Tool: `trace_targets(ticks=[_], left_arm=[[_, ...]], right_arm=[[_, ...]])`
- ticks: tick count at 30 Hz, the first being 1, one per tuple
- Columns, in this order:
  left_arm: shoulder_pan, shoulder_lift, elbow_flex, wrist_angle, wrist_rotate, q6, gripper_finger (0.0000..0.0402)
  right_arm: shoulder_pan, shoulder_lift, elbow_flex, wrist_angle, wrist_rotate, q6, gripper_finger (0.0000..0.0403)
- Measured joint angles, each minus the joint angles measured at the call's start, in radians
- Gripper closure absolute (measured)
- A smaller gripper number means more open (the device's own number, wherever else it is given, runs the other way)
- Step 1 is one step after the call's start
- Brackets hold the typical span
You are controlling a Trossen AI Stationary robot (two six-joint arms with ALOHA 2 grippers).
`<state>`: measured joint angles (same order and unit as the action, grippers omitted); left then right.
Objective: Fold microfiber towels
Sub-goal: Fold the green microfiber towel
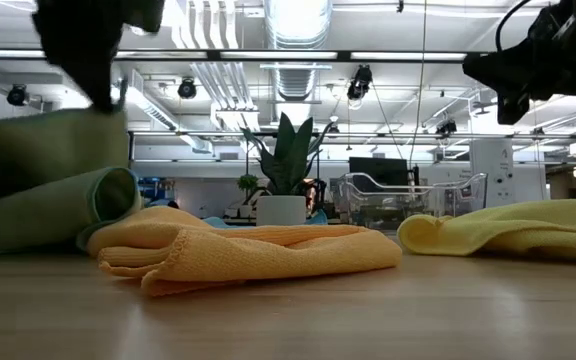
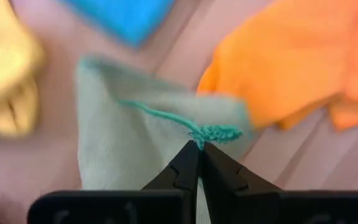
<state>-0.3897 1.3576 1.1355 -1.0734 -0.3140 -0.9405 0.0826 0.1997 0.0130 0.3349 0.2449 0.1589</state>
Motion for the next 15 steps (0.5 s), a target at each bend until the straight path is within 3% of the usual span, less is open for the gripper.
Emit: trace_targets(ticks=[5,9,15], left_arm=[[-0.01,-0.046,0.085,0.005,-0.144,0.087,0.0401],[-0.011,-0.091,0.126,0.058,-0.197,0.183,0.0401],[-0.01,-0.153,0.116,0.24,-0.217,0.333,0.0401]], right_arm=[[0.0,0.04,0.0,0.115,-0.017,-0.059,0.039],[0.0,0.086,0.002,0.222,-0.027,-0.144,0.039],[0.0,0.175,0.103,0.224,-0.045,-0.251,0.039]])
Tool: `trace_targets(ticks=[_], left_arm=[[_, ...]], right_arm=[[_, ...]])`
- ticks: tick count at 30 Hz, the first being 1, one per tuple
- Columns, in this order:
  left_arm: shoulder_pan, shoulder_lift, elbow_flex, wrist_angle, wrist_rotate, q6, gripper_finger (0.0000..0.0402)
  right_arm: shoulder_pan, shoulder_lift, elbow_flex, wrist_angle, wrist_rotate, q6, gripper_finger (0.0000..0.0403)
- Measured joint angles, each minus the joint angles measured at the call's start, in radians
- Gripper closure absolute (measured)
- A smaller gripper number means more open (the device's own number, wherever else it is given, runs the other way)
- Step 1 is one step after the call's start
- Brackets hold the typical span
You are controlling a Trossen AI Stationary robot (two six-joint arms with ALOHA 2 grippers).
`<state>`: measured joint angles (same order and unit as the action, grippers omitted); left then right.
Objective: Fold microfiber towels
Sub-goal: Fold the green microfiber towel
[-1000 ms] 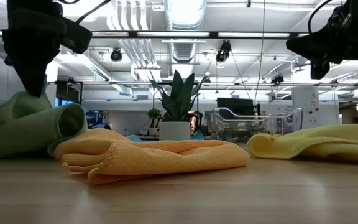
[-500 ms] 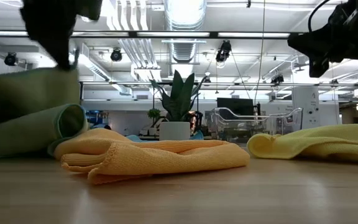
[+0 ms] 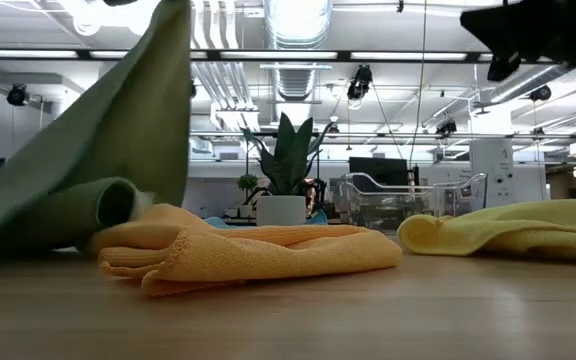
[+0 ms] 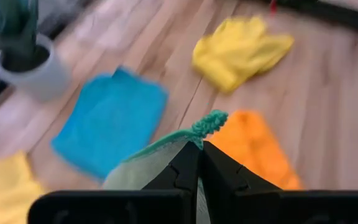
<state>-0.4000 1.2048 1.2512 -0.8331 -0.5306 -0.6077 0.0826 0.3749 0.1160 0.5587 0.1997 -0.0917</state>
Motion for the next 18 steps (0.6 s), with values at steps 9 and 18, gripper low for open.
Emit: trace_targets(ticks=[9,18], left_arm=[[-0.001,0.004,-0.009,0.147,-0.002,0.125,0.0401],[-0.015,0.03,-0.014,0.144,-0.001,0.121,0.0402]], right_arm=[[0.0,0.222,0.25,-0.084,0.001,-0.083,0.037],[0.0,0.455,0.482,-0.226,-0.018,-0.147,0.0261]])
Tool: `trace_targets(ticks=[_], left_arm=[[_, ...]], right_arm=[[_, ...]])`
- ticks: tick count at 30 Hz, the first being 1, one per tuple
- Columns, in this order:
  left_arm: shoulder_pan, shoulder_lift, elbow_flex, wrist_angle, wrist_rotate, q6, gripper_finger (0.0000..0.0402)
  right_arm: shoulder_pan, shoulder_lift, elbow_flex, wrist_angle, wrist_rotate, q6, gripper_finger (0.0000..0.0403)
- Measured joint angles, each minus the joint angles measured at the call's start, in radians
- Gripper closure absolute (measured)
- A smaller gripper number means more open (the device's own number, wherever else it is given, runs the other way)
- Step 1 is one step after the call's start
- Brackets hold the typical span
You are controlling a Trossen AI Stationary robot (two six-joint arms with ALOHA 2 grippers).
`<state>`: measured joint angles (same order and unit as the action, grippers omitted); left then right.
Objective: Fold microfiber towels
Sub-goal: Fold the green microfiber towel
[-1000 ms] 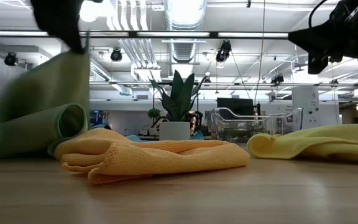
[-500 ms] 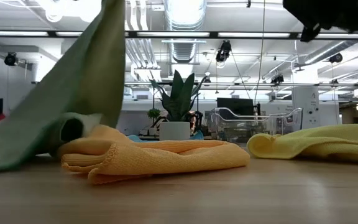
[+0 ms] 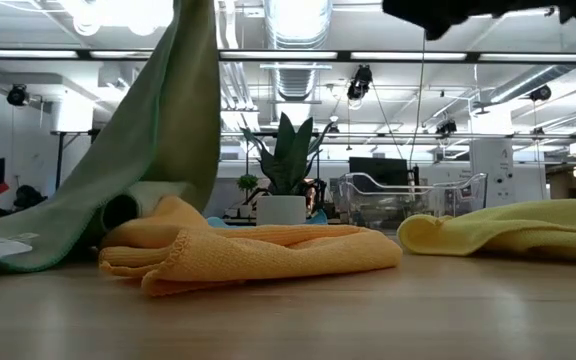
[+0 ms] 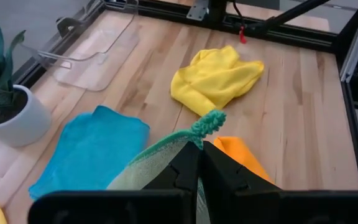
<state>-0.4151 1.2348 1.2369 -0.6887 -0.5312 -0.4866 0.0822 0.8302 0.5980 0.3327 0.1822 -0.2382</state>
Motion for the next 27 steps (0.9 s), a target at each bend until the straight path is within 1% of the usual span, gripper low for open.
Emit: trace_targets(ticks=[5,7,11,13,17,21,27], left_arm=[[-0.029,0.023,-0.003,0.003,0.001,0.004,0.0402],[-0.043,0.04,-0.004,0.001,0.001,0.004,0.0402],[-0.067,0.077,-0.005,0.008,0.002,0.003,0.0402],[-0.075,0.092,-0.005,0.013,0.002,0.003,0.0402],[-0.086,0.121,-0.006,0.033,0.002,-0.003,0.0402],[-0.092,0.141,-0.006,0.035,0.002,-0.005,0.0402],[-0.093,0.149,-0.006,0.036,0.002,-0.006,0.0402]], right_arm=[[-0.001,0.14,0.114,-0.045,-0.044,-0.031,0.021],[-0.003,0.198,0.152,-0.078,-0.078,-0.043,0.0196],[-0.003,0.308,0.234,-0.066,-0.113,-0.072,0.018],[-0.003,0.366,0.272,-0.066,-0.123,-0.095,0.0176],[-0.003,0.479,0.352,-0.078,-0.194,-0.123,0.0176],[-0.003,0.58,0.443,-0.097,-0.291,-0.145,0.0179],[-0.003,0.711,0.579,-0.194,-0.441,-0.159,0.0179]])
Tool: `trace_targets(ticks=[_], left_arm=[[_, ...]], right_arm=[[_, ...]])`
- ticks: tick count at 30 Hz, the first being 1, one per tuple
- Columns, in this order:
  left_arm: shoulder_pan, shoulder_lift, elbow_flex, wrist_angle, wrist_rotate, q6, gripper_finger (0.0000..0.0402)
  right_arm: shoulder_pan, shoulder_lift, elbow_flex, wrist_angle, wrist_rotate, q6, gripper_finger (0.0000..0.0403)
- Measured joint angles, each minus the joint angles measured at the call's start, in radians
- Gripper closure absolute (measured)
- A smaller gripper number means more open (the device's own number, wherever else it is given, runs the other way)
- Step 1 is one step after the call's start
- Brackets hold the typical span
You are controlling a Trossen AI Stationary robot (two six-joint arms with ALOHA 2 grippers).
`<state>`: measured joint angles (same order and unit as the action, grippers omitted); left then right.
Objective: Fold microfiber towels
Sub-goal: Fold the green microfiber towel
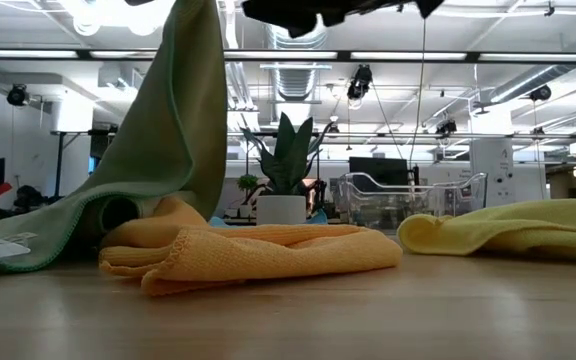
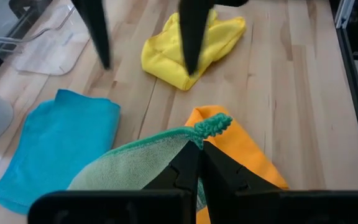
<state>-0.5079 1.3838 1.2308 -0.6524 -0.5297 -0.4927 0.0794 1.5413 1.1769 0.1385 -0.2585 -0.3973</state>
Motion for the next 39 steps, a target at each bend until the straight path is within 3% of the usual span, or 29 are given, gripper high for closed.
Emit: trace_targets(ticks=[4,16,20,25,28,32,39], left_arm=[[0.0,-0.002,0.0,0.001,0.0,0.0,0.0402],[0.0,-0.003,0.0,0.001,0.0,0.0,0.0401],[0.0,-0.003,0.0,0.002,0.0,0.0,0.0401],[0.001,-0.006,0.0,0.012,0.0,0.0,0.0402],[0.002,-0.008,0.0,0.02,0.0,0.0,0.04],[0.002,-0.013,0.0,0.014,0.014,0.004,0.0372],[0.005,-0.037,0.0,-0.066,0.013,0.028,0.0276]], right_arm=[[-0.001,0.066,0.066,-0.036,-0.07,-0.008,0.0183],[-0.006,0.197,0.175,-0.041,-0.064,-0.062,0.019],[-0.006,0.198,0.18,-0.036,-0.056,-0.085,0.0249],[-0.006,0.187,0.179,-0.044,-0.056,-0.106,0.0375],[-0.006,0.18,0.178,-0.048,-0.055,-0.114,0.039],[-0.009,0.177,0.178,-0.052,-0.026,-0.101,0.0394],[-0.012,0.173,0.178,-0.052,0.117,-0.044,0.0394]])
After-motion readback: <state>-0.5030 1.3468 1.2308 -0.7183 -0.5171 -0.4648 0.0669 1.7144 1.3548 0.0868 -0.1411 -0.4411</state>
